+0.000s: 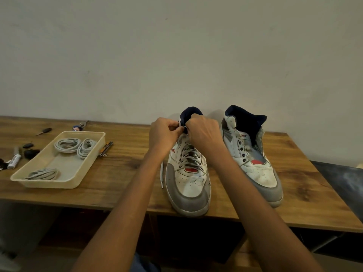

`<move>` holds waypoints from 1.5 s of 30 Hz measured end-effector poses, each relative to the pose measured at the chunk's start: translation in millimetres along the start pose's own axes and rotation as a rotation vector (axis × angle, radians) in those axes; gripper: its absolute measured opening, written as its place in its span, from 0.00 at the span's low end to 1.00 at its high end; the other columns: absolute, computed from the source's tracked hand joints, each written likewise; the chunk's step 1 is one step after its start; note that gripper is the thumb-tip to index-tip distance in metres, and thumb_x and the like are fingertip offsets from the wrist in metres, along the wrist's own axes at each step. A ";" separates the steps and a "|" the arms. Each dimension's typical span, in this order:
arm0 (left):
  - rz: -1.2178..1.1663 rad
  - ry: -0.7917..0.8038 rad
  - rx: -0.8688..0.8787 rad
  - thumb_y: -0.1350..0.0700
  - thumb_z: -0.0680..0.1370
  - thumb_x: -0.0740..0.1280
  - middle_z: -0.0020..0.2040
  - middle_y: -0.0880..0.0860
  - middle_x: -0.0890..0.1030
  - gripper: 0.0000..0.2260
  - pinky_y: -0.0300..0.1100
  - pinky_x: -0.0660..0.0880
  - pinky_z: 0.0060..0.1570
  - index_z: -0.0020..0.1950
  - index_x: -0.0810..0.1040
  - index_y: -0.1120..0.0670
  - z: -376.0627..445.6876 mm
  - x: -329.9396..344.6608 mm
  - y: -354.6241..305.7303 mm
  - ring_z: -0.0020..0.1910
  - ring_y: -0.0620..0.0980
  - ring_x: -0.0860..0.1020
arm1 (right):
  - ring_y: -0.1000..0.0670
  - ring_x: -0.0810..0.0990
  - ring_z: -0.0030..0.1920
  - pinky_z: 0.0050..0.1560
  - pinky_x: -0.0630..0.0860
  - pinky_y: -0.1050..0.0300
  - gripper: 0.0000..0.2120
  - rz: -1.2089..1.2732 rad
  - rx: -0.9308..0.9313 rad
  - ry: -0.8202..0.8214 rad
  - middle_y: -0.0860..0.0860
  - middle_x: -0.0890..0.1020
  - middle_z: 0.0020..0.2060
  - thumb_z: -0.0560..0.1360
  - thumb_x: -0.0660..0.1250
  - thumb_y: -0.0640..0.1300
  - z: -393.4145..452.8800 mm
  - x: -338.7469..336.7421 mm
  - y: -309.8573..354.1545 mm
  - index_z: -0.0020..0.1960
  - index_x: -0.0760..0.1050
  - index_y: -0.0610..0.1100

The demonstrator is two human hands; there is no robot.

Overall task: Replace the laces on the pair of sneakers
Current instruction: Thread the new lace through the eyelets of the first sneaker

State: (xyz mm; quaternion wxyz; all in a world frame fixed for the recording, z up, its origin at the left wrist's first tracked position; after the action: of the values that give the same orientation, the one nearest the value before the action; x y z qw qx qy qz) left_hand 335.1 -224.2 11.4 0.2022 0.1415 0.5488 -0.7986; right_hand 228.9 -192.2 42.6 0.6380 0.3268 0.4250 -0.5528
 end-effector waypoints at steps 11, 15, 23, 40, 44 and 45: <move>0.085 0.022 0.062 0.58 0.76 0.68 0.39 0.57 0.84 0.06 0.50 0.80 0.43 0.44 0.83 0.59 -3.1 -4.1 -4.4 0.38 0.54 0.82 | 0.47 0.76 0.46 0.31 0.59 0.59 0.12 0.217 -0.006 -0.104 0.46 0.78 0.46 0.80 0.58 0.43 -0.2 14.2 -11.2 0.50 0.80 0.40; -0.106 0.072 -0.075 0.61 0.78 0.64 0.43 0.59 0.83 0.07 0.52 0.80 0.45 0.52 0.81 0.61 -0.5 -3.1 2.9 0.41 0.56 0.82 | 0.48 0.76 0.46 0.34 0.60 0.60 0.12 0.298 0.035 -0.123 0.47 0.79 0.45 0.79 0.60 0.43 2.4 17.0 -8.9 0.51 0.81 0.41; -0.707 0.015 -0.495 0.61 0.78 0.65 0.37 0.53 0.80 0.04 0.33 0.78 0.30 0.49 0.79 0.60 -8.1 2.8 6.8 0.31 0.45 0.79 | 0.48 0.74 0.49 0.42 0.69 0.58 0.12 0.228 0.003 -0.085 0.46 0.78 0.48 0.81 0.56 0.42 0.3 16.4 -5.5 0.54 0.78 0.41; -1.239 -0.522 -0.568 0.57 0.84 0.48 0.38 0.55 0.76 0.13 0.39 0.79 0.39 0.46 0.68 0.60 4.3 -16.2 -3.7 0.33 0.47 0.79 | 0.43 0.75 0.38 0.40 0.67 0.54 0.18 0.632 0.050 -0.221 0.39 0.79 0.36 0.80 0.60 0.44 0.2 21.6 -39.0 0.42 0.79 0.31; -0.937 -0.508 -0.475 0.55 0.83 0.49 0.35 0.48 0.71 0.11 0.32 0.63 0.25 0.46 0.67 0.55 14.1 -53.6 7.8 0.26 0.41 0.66 | 0.49 0.77 0.38 0.41 0.73 0.54 0.15 0.751 0.085 -0.291 0.44 0.81 0.37 0.80 0.59 0.45 -1.8 25.5 -45.0 0.47 0.82 0.38; -0.644 -0.386 -0.411 0.53 0.83 0.52 0.39 0.47 0.73 0.10 0.34 0.67 0.31 0.50 0.70 0.55 11.1 -53.0 7.1 0.31 0.42 0.69 | 0.50 0.78 0.39 0.42 0.73 0.55 0.16 0.768 0.095 -0.291 0.44 0.82 0.39 0.81 0.59 0.46 -1.9 24.9 -44.4 0.48 0.82 0.39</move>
State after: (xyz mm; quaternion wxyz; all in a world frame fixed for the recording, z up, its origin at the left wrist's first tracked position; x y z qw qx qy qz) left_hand 385.0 -227.9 33.3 0.0657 -0.2322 0.6649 -0.7068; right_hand 185.7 -209.0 21.7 0.8355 0.4092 0.1515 -0.3339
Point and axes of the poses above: each hand's wrist, its own z-axis towards the middle knuckle, its own x-axis out of the palm, y = z × x, the point moved 2 cm from there along z, towards the middle knuckle
